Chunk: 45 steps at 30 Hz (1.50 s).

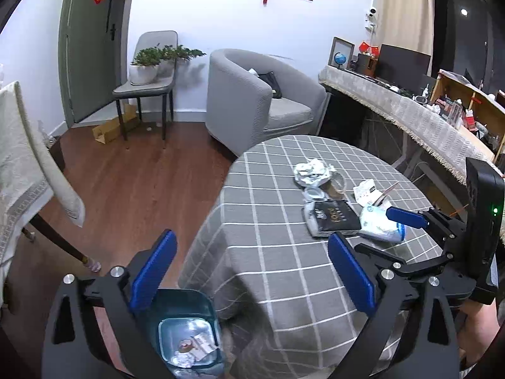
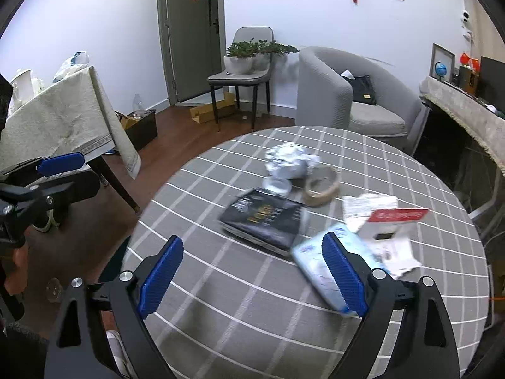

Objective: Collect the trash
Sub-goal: 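Move both tools back toward the table, then grasp the black Face tissue pack with the left gripper while the right grasps the blue cartoon pack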

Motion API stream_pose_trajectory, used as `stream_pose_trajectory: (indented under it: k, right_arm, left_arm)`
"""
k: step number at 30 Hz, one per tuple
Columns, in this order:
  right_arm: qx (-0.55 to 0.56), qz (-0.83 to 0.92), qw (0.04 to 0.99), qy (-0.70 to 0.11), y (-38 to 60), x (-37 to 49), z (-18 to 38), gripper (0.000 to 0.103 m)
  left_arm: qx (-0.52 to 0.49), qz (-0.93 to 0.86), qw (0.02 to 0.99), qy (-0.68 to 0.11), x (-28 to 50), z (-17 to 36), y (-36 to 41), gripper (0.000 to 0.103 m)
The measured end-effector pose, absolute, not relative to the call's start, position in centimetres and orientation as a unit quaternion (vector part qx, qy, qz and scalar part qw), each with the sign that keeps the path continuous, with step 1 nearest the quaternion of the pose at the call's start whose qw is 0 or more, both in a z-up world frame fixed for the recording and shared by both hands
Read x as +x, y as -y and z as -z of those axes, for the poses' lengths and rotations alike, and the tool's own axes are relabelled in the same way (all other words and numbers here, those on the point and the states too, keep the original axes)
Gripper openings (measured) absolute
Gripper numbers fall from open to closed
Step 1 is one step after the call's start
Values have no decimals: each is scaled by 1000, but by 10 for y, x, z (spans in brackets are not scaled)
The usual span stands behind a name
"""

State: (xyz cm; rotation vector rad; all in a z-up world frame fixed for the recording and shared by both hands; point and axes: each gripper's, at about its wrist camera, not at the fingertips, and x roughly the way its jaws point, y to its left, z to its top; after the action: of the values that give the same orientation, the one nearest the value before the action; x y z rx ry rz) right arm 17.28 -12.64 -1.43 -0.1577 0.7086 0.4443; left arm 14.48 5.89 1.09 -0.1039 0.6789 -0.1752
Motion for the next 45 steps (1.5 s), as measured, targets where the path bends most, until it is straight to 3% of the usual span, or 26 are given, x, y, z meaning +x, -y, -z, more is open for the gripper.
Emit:
stream_pose_trajectory:
  k: [27, 29, 31, 45]
  right_arm:
    - [-134, -255, 864, -414, 179, 213, 47, 91]
    - [-129, -255, 862, -419, 180, 217, 49, 84]
    - [-130, -252, 865, -415, 181, 217, 48, 63]
    - [-68, -274, 875, -393, 214, 206, 24, 59]
  left_arm:
    - [-31, 173, 909, -377, 204, 32, 11, 98]
    - [-31, 177, 907, -381, 207, 34, 15, 98]
    - [-31, 180, 906, -382, 209, 35, 17, 98]
    - [-25, 175, 903, -392, 221, 43, 40, 98]
